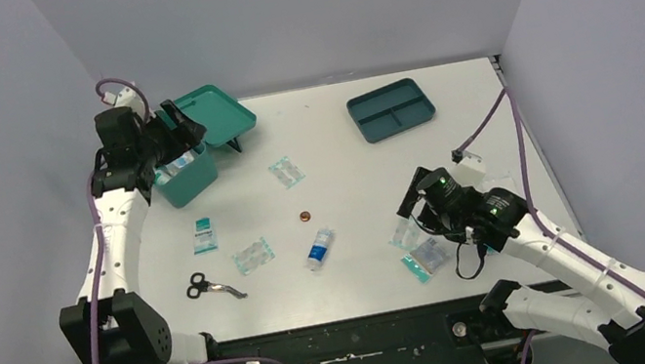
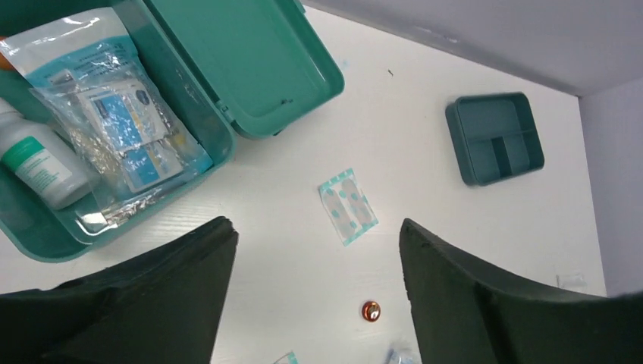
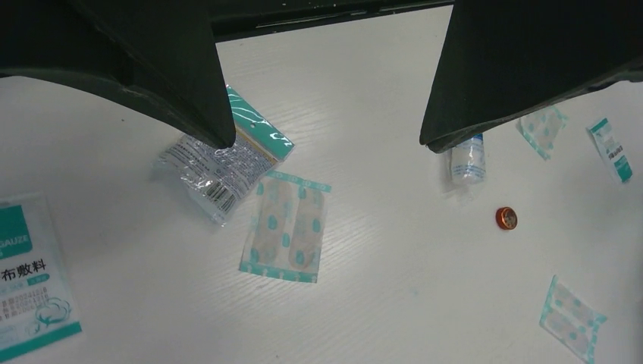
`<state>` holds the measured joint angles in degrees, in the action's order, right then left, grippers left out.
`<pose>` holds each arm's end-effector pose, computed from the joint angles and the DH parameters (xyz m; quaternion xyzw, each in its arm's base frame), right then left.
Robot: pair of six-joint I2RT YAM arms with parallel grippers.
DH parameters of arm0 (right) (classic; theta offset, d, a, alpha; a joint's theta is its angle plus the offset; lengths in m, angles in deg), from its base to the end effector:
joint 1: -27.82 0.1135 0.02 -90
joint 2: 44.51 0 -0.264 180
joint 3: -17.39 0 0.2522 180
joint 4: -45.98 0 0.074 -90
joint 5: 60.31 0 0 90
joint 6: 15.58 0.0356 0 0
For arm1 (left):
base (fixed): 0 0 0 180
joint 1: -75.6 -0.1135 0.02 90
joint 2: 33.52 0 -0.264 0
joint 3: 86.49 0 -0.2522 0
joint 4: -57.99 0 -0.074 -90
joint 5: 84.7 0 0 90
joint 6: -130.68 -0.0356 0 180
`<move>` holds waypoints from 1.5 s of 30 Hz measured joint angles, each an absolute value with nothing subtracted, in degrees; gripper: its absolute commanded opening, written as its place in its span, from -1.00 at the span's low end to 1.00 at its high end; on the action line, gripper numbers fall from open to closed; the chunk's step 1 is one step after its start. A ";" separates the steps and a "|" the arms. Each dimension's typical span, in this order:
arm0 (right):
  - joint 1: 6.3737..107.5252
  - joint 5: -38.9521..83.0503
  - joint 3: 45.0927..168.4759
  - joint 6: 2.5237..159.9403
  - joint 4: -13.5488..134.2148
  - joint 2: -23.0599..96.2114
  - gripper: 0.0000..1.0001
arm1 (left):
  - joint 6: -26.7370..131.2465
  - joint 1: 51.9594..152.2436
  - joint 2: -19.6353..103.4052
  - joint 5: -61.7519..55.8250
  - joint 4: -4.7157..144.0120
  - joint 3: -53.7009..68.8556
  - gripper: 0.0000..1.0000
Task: Organize the medicine kit
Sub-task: Pick up the medical item at the center of the board.
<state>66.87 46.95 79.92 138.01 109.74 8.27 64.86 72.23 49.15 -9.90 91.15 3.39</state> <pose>0.1405 0.1004 0.2791 0.2451 0.9090 0.1492 0.3023 0.3340 0.0103 0.3610 -0.1315 0.8319 -0.2054 0.4985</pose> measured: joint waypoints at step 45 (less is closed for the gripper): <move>65.62 47.45 65.50 159.43 107.75 24.73 -0.31 | 53.54 93.12 35.75 -7.06 92.24 29.68 0.95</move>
<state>65.62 47.45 65.50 159.43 107.75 24.73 53.54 93.12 35.75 -7.06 92.24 29.68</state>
